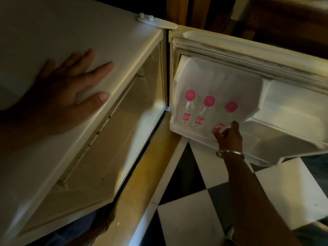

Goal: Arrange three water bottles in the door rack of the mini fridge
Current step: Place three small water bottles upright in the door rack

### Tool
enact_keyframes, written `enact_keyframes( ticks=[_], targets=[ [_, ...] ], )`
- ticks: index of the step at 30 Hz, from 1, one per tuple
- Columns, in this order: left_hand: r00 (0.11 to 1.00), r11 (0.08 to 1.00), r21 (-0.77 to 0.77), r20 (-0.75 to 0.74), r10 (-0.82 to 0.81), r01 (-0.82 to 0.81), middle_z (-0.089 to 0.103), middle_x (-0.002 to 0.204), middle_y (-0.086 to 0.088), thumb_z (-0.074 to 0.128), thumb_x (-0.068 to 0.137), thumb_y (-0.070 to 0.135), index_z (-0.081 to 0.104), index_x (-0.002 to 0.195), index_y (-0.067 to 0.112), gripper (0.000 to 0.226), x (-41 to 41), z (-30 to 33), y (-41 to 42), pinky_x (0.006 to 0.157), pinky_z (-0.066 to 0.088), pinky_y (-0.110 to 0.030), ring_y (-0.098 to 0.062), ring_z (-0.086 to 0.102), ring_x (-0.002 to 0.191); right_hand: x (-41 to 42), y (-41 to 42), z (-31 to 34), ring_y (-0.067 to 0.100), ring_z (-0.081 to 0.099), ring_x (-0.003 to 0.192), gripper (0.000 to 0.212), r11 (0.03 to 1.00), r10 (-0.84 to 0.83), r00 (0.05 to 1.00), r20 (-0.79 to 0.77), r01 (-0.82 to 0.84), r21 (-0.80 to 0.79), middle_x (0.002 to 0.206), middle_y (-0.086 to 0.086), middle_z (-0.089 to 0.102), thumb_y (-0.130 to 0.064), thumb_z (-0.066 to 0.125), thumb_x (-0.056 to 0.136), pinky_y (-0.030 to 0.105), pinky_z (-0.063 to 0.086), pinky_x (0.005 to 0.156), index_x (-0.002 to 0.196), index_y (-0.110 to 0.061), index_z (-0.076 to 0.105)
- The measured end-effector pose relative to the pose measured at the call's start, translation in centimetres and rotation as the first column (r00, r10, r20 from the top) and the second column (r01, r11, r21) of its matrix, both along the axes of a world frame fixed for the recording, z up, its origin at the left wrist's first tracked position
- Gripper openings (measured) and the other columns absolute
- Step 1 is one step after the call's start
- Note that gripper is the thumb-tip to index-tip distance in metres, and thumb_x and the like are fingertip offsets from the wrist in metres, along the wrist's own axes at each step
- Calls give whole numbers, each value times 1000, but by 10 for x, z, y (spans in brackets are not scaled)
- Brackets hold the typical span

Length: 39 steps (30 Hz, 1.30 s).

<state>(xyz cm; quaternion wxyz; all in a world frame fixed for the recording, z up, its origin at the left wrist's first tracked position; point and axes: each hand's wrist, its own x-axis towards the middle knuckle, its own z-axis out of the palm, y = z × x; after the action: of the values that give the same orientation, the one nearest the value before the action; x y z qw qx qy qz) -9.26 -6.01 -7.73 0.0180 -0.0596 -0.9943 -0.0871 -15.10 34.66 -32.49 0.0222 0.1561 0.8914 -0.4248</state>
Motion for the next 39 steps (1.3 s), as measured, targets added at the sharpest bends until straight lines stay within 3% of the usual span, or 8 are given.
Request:
enact_keyframes(
  ticks=[7,11,15,19,23,27,35,39],
  targets=[
    [1000,1000,-18,2,-4,4,12,168,9,24,88,75,15,148,62,63,-2,-2,-4,118,7,-57,-11,8,151,5,-7,-6,21,59,76,53,998,-43,997,-57,46,51,82,-2,57,-42,72,78,30,40,69,117,-23,41],
    [999,1000,-12,34,9,-8,10,168,8,26,87,73,14,148,62,63,1,3,0,119,4,-56,-13,6,153,27,-20,-1,28,51,117,64,993,-71,986,-151,84,84,124,9,55,-40,71,79,37,38,97,131,-24,38],
    [997,1000,-5,78,25,-25,9,168,5,27,85,72,18,150,58,67,3,14,8,120,3,-56,-19,7,154,75,-52,28,35,13,145,96,951,11,996,-87,17,309,158,19,15,-46,64,84,51,14,117,151,-12,3],
    [991,998,-54,127,49,-42,10,169,-1,24,84,69,21,154,47,73,7,25,18,120,4,-58,-25,9,154,94,-71,73,33,18,144,99,940,78,982,-172,-15,342,158,16,19,-51,62,80,50,17,114,150,-14,3],
    [990,994,-101,126,65,-52,13,168,-6,28,86,62,24,155,43,72,10,31,24,119,9,-60,-31,14,153,73,-56,92,30,35,138,93,997,60,997,-46,-57,57,151,12,35,-34,74,78,50,34,110,149,-19,15],
    [993,996,-79,107,56,-48,15,168,-5,26,84,66,26,154,44,73,10,26,20,119,9,-60,-29,15,153,42,-45,80,29,39,135,78,969,245,969,-4,-245,23,148,13,41,-25,71,83,49,34,111,147,-15,26],
    [993,997,-56,103,50,-44,12,169,-2,23,83,69,23,154,47,74,9,24,18,120,7,-59,-25,11,154,25,-15,55,28,41,124,72,989,84,989,-125,-98,-113,137,16,37,-22,77,78,47,41,103,138,-14,36],
    [993,998,-36,104,48,-45,12,169,-2,24,83,69,23,153,46,74,8,24,21,120,6,-58,-25,10,154,9,-5,51,21,36,122,77,984,67,987,-144,-89,-152,141,18,35,-28,69,85,38,37,95,148,-18,25]
  ],
)
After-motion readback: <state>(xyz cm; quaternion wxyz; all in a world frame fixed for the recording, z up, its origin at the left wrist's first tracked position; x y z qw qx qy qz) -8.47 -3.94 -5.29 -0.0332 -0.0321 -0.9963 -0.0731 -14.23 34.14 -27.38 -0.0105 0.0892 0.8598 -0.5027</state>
